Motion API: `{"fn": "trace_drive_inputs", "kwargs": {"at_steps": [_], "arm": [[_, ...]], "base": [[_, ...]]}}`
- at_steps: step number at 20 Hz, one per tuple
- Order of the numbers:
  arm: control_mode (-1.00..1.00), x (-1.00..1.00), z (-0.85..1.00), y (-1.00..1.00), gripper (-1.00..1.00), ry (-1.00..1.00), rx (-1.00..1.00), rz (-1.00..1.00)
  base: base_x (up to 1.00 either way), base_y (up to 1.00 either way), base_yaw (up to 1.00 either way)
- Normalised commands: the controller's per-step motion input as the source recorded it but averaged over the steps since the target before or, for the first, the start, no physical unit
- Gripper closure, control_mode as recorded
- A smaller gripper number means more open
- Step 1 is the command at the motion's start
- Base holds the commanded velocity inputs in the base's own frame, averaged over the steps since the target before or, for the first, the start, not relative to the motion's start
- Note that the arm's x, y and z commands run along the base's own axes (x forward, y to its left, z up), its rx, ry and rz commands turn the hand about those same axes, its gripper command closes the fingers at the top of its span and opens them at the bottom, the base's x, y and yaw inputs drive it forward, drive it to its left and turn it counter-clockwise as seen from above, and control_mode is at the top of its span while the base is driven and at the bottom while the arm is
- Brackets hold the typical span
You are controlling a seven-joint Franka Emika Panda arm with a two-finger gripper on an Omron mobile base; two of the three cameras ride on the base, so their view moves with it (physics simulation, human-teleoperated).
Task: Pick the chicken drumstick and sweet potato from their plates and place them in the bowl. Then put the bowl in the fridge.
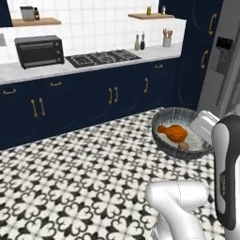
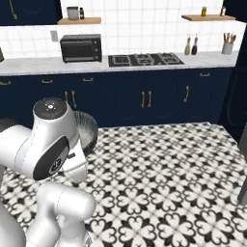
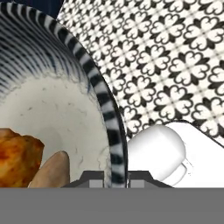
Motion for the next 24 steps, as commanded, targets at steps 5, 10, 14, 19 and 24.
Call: {"fn": "trace_drive_inputs", "kwargs": {"at_steps": [5,10,14,19,24], "arm": [[1.00,0.00,0.00,0.00,1.00,0.00,0.00,0.00],[1.00,0.00,0.00,0.00,1.00,0.00,0.00,0.00],[1.00,0.00,0.00,0.00,1.00,0.00,0.00,0.00],[1.00,0.00,0.00,0.00,1.00,0.00,0.00,0.00],[1.00,0.00,0.00,0.00,1.00,0.00,0.00,0.00]], "base": [[1.00,1.00,-0.51],[1.00,0.98,-0.57],[1.00,0.85,-0.68],[0.93,0.75,-0.74],[0.85,0.72,-0.76]]}}
